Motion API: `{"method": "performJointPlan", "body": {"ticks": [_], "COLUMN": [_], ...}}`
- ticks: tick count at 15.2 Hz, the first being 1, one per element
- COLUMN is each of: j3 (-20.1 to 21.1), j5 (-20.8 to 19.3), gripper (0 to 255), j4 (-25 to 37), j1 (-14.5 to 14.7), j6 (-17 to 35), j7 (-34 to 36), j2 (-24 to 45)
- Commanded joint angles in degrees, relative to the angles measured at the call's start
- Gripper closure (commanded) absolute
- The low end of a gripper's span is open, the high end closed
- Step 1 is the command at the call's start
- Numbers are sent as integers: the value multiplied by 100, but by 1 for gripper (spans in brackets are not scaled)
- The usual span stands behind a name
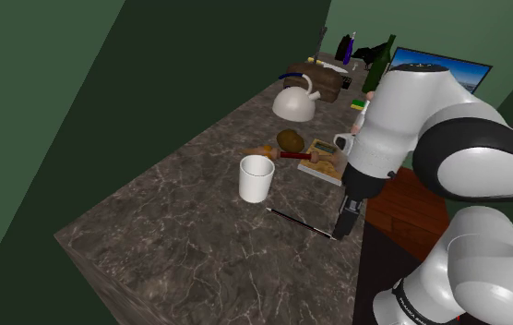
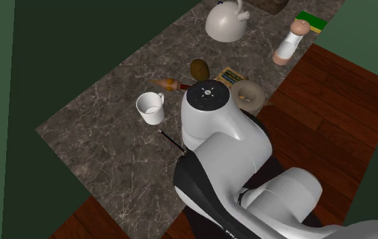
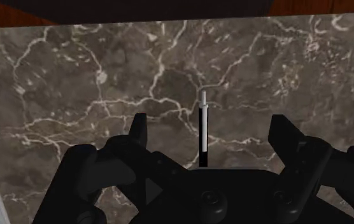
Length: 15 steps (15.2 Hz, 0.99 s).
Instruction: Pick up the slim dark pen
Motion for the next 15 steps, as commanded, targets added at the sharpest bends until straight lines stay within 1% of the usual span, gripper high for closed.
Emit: {"method": "performJointPlan", "body": {"ticks": [1,7,9,10,15], "j3": [84,197,197,202,219], "j5": [75,203,204,207,225], "gripper": [0,0,0,255,255], "j4": [-155,-603,-603,-601,-599], "j1": [75,132,132,133,157], "j6": [140,710,710,717,677], "j7": [18,-16,-16,-12,16], "j2": [-7,119,119,128,89]}}
